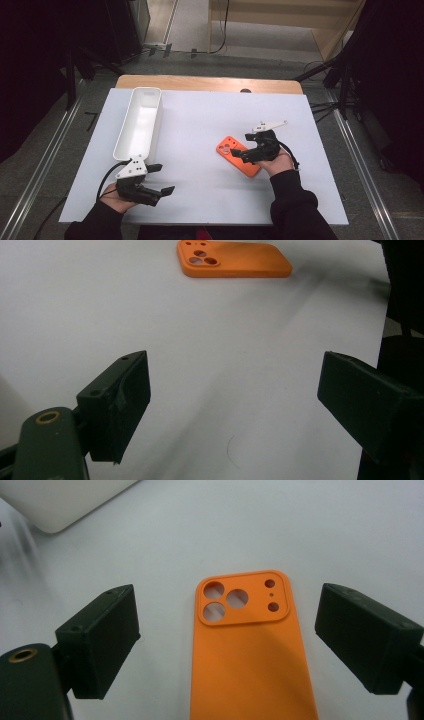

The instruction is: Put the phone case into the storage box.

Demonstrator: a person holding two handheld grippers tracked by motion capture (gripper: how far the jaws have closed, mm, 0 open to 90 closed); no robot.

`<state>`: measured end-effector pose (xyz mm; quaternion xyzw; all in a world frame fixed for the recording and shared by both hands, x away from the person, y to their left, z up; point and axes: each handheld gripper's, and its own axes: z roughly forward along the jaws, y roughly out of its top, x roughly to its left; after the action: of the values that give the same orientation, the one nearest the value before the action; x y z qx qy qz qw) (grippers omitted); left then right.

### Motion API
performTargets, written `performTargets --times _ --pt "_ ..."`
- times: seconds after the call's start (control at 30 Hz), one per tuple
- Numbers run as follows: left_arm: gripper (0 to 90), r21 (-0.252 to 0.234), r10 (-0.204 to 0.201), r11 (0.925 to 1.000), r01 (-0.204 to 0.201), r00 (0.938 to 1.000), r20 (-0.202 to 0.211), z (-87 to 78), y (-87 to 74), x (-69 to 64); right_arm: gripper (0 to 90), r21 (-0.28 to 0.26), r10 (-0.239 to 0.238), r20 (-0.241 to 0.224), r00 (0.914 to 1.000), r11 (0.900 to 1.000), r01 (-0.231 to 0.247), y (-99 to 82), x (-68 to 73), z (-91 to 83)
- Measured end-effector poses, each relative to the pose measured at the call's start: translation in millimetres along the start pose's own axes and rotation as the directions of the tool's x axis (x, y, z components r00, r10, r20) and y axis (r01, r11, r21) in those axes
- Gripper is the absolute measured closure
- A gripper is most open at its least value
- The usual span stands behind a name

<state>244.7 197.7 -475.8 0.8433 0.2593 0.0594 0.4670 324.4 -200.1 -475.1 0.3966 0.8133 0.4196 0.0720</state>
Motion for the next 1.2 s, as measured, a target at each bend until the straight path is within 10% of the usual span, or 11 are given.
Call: performTargets --times 1.2 --pt "13.7 -0.002 0.0 1.0 0.0 1.0 0.002 -0.4 0.2 0.2 9.8 0.114 0.003 0.029 0.9996 0.9935 -0.007 -9.1 -4.1 11.0"
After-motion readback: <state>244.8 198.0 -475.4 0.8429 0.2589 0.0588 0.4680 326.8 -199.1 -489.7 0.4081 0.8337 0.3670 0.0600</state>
